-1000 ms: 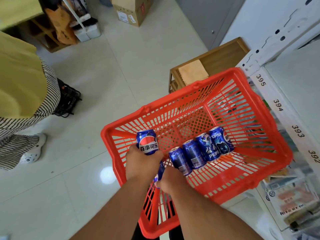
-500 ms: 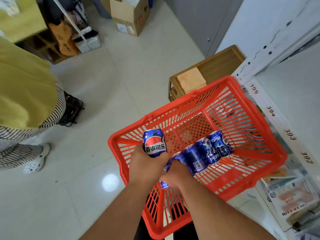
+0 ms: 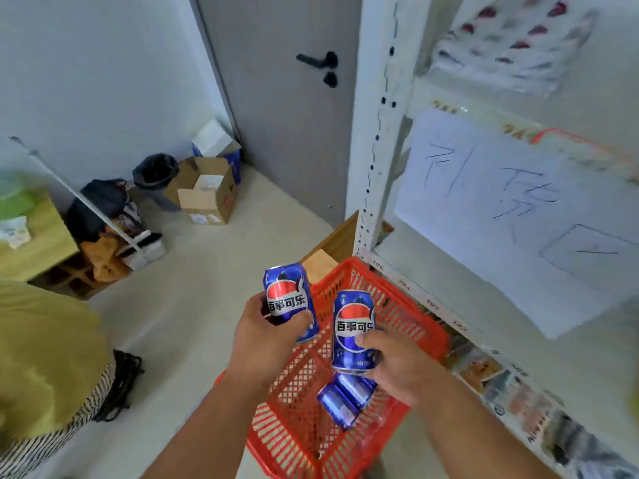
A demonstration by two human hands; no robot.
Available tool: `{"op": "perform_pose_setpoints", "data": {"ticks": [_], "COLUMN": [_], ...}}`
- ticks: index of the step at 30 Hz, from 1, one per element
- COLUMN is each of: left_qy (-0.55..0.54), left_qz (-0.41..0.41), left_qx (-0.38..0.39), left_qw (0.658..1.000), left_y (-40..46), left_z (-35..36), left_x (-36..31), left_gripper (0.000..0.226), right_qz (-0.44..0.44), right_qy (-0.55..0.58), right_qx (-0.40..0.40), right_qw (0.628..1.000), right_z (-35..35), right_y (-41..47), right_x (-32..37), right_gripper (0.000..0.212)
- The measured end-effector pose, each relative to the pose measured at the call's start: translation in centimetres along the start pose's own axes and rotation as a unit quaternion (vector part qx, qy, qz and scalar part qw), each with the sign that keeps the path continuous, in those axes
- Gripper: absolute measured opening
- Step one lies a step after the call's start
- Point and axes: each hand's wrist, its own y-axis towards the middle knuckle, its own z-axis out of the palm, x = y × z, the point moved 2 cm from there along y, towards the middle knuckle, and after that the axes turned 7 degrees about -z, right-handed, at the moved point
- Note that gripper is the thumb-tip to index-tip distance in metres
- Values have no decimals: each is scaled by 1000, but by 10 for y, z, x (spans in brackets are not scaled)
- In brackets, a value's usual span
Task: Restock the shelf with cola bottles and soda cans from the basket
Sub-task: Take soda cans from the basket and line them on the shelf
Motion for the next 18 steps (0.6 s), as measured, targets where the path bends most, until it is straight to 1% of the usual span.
{"op": "perform_pose_setpoints", "data": {"ticks": [2,4,6,8,10,12,14,18], "left_qy": [13,25,36,47,60,86,104,153], "left_qz": [34,62,87,112,135,152,163,191], "left_qx": [33,67,106,149,191,233,274,355], "left_qw": [999,995,990,981,970,957,942,902], "left_y": [-7,-14,-21,-28,-33,-39,-47,-79], "left_z": [-1,-4,-8,-13,-17,-18,-14,5], "left_x": [-17,-29,-38,-43,-44,-43,-40,-36], "left_gripper": [47,47,48,51,51,51,55,61], "right_qz": [-34,-65,-92,-116,-143,-166,-184,-209], "right_qy": [18,9,-27,-82,-129,-144,-150,-152], "right_qx": [-1,-16,-57,-111,-185,-263,-329,-419], "right_qw": [999,998,994,984,964,940,914,871], "right_z": [13,23,33,43,52,57,58,55], "right_y": [-21,-37,-52,-72,-94,-116,-139,-196], "right_x": [15,23,29,32,33,29,23,9], "right_gripper": [41,49,58,62,59,52,56,52]}}
